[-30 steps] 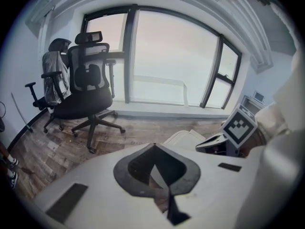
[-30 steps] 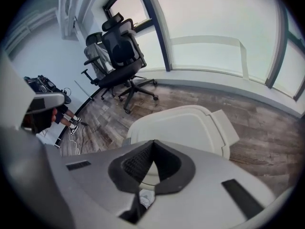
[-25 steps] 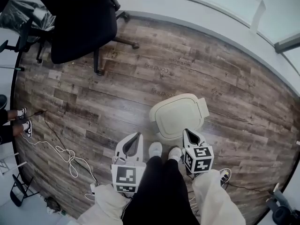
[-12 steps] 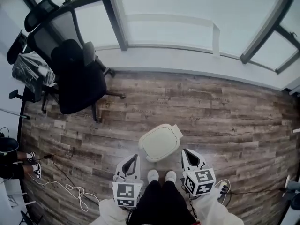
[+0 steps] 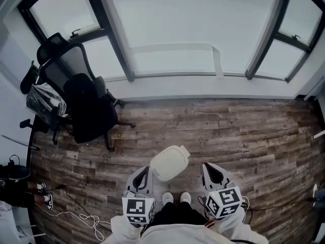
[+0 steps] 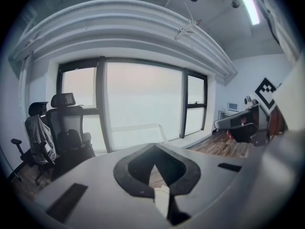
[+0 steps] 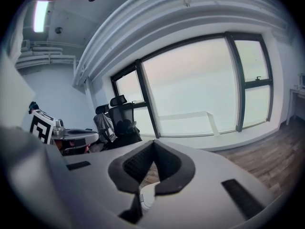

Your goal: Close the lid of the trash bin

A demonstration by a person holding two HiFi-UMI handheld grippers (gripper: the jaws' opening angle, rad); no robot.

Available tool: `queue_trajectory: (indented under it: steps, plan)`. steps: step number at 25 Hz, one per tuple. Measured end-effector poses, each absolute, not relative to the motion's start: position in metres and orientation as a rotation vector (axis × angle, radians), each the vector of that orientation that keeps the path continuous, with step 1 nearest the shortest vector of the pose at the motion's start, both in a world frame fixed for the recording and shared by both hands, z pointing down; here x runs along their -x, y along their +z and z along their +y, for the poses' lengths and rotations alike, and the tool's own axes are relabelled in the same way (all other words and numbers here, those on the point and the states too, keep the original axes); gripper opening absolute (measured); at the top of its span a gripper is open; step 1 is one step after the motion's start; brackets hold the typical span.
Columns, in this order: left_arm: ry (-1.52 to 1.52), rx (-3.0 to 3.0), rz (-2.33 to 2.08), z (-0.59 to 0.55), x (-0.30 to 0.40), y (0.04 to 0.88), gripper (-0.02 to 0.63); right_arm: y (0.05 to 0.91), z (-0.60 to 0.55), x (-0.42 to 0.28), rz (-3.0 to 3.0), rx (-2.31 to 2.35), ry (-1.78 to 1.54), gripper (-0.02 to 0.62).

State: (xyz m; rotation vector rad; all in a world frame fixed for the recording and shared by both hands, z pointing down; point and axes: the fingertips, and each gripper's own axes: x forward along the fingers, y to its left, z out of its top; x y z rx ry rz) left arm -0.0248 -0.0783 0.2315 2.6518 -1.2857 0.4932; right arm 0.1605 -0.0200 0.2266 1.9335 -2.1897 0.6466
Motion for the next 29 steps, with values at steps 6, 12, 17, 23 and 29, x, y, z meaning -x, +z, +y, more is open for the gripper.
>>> queue_trajectory:
  steps: [6, 12, 17, 23, 29]
  plan:
    - [0.482, -2.694, -1.236, -0.054, 0.014, 0.204, 0.005, 0.190, 0.001, -0.155, -2.218, -1.974, 0.587, 0.023]
    - [0.450, -2.738, -1.233, -0.048, -0.002, 0.185, 0.005, 0.166, 0.002, -0.162, -2.257, -1.977, 0.507, 0.023]
    - [0.436, -2.746, -1.248, -0.046, -0.009, 0.179, 0.005, 0.161, 0.007, -0.170, -2.260, -1.984, 0.510, 0.023]
    - [0.394, -2.763, -1.278, -0.059, -0.013, 0.169, 0.005, 0.156, -0.001, -0.172, -2.269, -1.979, 0.470, 0.023]
    - [0.401, -2.762, -1.291, -0.066, -0.008, 0.169, 0.005, 0.154, -0.009, -0.168, -2.273, -1.982, 0.473, 0.023]
